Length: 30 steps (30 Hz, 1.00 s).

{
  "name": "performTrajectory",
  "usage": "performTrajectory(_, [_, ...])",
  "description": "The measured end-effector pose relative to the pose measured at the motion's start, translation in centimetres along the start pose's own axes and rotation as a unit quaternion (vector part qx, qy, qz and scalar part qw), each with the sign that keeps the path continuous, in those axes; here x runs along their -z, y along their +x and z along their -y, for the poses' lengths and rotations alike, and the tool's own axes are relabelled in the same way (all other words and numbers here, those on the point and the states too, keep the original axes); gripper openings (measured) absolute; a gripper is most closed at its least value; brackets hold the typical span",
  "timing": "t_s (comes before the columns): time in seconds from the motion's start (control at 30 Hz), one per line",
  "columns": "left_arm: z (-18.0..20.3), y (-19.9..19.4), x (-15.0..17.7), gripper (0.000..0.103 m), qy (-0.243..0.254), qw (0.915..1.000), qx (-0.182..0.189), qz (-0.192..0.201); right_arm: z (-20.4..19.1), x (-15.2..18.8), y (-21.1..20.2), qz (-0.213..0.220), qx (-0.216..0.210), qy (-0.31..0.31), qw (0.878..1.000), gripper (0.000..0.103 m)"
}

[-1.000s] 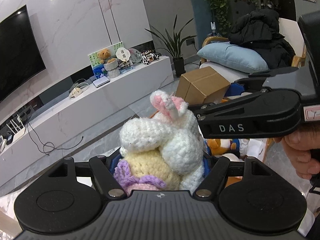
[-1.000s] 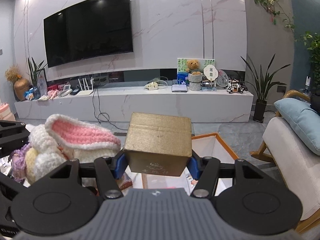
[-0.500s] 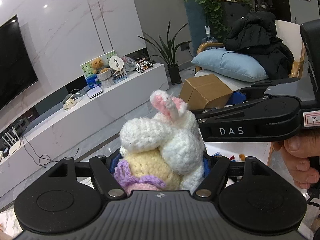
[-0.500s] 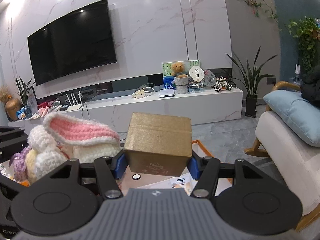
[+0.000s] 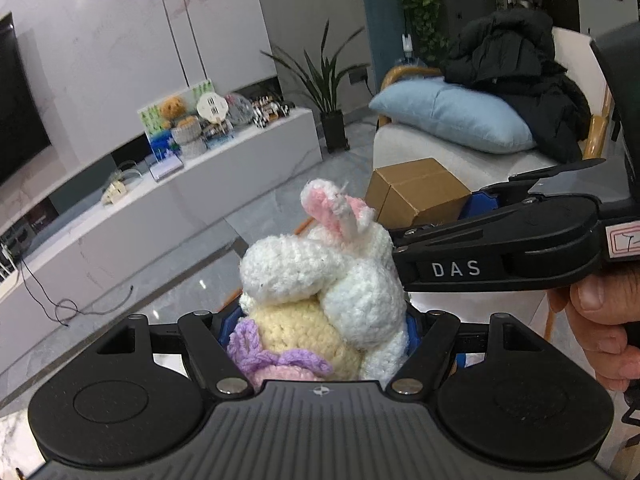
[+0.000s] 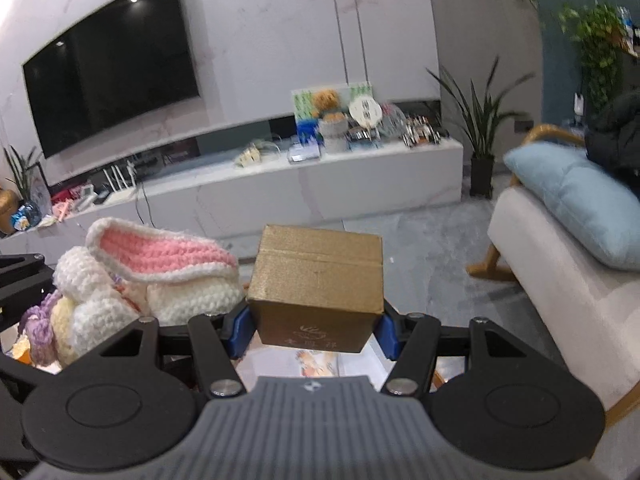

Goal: Organize objects
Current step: 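Lift the bunny and brown box and carry them over the orange box, then open both tools to drop the bunny and brown box into the box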

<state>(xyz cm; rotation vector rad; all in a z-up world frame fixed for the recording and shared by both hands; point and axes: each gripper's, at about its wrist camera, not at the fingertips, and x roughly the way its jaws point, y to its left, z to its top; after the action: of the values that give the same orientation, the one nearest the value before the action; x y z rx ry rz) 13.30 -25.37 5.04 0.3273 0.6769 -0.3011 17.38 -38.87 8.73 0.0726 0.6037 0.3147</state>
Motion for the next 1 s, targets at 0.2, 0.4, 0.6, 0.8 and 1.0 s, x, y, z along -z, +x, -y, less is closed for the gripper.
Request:
performTrajectory(0.2, [0.0, 3.5, 1.0, 0.084, 0.004, 0.999, 0.001, -0.045, 0.5, 0.9, 3.7, -0.054, 0.022, 0.004, 0.998, 0.062])
performTrajectory(0.4, [0.0, 6.2, 1.5, 0.084, 0.009, 0.9958, 0.008, -0.09, 0.4, 1.8, 6.9, -0.104, 0.046, -0.002, 0.994, 0.062])
performTrajectory(0.6, [-0.3, 7.9, 2.0, 0.084, 0.008, 0.9935, 0.009, -0.114, 0.6, 2.2, 8.8, -0.123, 0.055, 0.001, 0.991, 0.062])
performTrajectory(0.8, [-0.4, 9.4, 2.4, 0.084, 0.005, 0.992, 0.004, -0.126, 0.1, 2.4, 10.3, -0.138, 0.063, -0.004, 0.988, 0.062])
performTrajectory(1.0, [-0.5, 10.5, 2.9, 0.084, 0.005, 0.9902, 0.002, -0.139, -0.1, 3.0, 11.7, -0.155, 0.064, 0.0, 0.986, 0.062])
